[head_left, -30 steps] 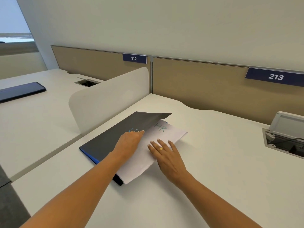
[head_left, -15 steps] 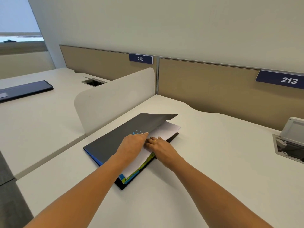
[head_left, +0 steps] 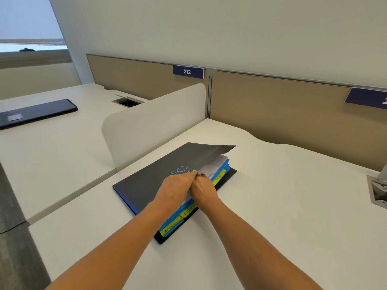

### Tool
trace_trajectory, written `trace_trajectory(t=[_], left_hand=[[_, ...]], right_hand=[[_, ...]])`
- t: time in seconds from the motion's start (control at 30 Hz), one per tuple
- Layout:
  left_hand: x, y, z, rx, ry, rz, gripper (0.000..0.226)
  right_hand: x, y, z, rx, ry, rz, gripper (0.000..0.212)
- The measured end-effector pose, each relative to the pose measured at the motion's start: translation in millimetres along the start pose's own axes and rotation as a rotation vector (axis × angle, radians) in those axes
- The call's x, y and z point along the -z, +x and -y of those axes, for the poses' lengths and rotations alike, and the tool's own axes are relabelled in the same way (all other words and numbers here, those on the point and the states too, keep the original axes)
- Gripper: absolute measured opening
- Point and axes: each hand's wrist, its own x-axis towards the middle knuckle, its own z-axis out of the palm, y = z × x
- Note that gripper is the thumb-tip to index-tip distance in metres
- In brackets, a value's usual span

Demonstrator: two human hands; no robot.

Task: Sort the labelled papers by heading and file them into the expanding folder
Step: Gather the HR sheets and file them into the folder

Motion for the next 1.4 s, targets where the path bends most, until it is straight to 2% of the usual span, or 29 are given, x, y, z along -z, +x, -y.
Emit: trace_trajectory(t=[0.1,0.2,0.33,0.57,0.77,0.93,1.1,1.2,1.23,1.3,1.33,1.37,1.4], left_hand=[[1,1,2,0.011,-0.024,-0.004,0.052],[2,2,3,0.013,-0.028,-0.01,0.052],[2,2,3,0.027,0.023,-0.035,0.05],[-3,4,7,0.017,-0.005,-0.057,0.05],[0,2,8,0.014,0.025,-0.013,0.051],[-6,-4,5,0.019,0.057,-0.048,0.05],[-26,-9,1,0.046,0.0,-0.043,0.049],[-41,-10,-5,0.082,-0.023,0.026,0.052],[-46,-10,-6,0.096,-0.03,0.05,0.052],[-55,-10,-7,0.122,-0.042,0.078,0.048],[-57,-10,-8,0.133,-0.052,0.095,0.046],[-59,-11,-8,0.143,-0.066,0.117,0.045],[-60,-12,-9,0.153,-0.078,0.136,0.045]], right_hand=[[-2,-6,-3,0.042,0.085,-0.078,0.048],[-3,-15,-12,0.093,0.077,-0.223,0.049],[-6,-29,-21,0.106,0.007,-0.055,0.045],[-13,-21,-14,0.045,-0.064,-0.08,0.036],[-9,-29,-16,0.122,-0.06,-0.081,0.045],[-18,-40,-29,0.114,-0.049,-0.079,0.046],[-28,-56,-36,0.11,0.014,-0.192,0.038],[-30,-71,-34,0.119,0.008,-0.287,0.013],[-30,-75,-35,0.109,0.026,-0.294,0.011],[-32,-81,-36,0.069,0.075,-0.269,0.025],[-30,-85,-36,0.045,0.081,-0.279,0.018],[-28,-89,-35,0.025,0.09,-0.276,0.02],[-27,-94,-33,0.011,0.105,-0.261,0.036]])
